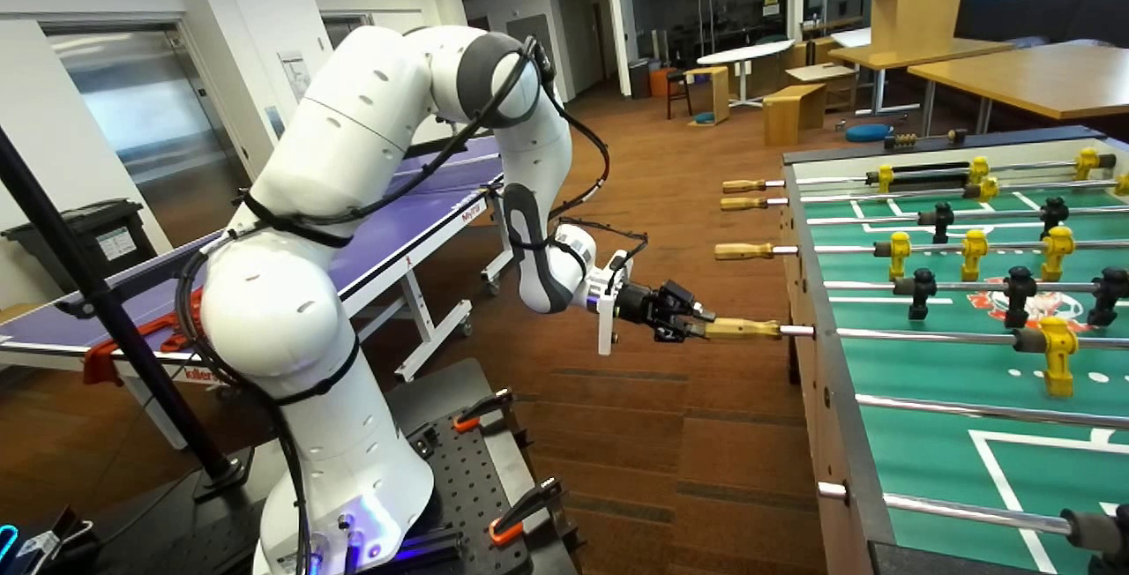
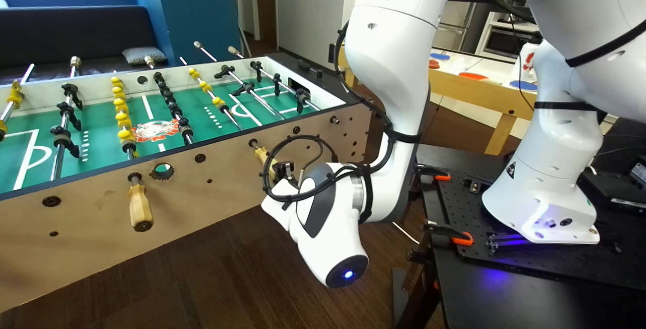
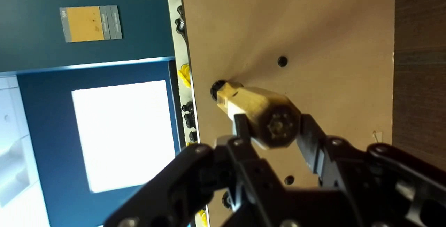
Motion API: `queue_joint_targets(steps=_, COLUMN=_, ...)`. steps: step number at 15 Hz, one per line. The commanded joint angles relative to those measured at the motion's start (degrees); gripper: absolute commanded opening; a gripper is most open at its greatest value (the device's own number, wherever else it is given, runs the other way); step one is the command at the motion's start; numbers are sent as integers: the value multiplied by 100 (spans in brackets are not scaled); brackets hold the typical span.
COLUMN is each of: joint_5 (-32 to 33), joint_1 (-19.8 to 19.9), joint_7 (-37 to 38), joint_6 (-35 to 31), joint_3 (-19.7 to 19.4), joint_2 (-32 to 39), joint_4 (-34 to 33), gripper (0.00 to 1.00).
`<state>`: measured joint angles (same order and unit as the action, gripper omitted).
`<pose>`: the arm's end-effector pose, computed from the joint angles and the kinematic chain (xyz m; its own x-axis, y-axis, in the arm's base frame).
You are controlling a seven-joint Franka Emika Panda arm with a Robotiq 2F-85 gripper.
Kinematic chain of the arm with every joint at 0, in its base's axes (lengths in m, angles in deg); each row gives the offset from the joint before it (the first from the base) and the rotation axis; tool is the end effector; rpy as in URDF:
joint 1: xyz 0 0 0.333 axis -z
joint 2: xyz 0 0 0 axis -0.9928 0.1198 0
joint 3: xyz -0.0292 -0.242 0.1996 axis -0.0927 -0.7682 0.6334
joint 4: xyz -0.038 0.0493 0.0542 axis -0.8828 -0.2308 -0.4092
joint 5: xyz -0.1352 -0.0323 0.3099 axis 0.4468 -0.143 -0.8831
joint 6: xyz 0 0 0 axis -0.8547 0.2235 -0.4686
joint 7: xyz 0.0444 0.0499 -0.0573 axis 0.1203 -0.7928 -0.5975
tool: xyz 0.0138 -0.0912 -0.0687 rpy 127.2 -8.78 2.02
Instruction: Turn the right rod anti clockwise
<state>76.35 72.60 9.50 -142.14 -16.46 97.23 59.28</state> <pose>0.4803 0.1265 0.0909 0.8160 0.5773 0.0299 0.1116 -0.2081 0.9717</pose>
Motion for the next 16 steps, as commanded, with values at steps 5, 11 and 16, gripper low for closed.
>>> queue_joint_targets(steps=5, joint_5=-68, joint_1=-213, joint_7=-262, joint_6=285, joint_3=-114, joint_2=80, joint_4=-75, gripper=14)
queue_joint_targets(steps=11, joint_5=1, joint_1=-558, joint_7=-1448, joint_6=997, joint_3=-258, joint_2=371, joint_4=-244, gripper=14)
queue_joint_targets(steps=16, joint_5=186, joint_1=-596, joint_7=-2748, joint_6=1085, joint_3=-285, joint_2=381, joint_4=-186, gripper=14)
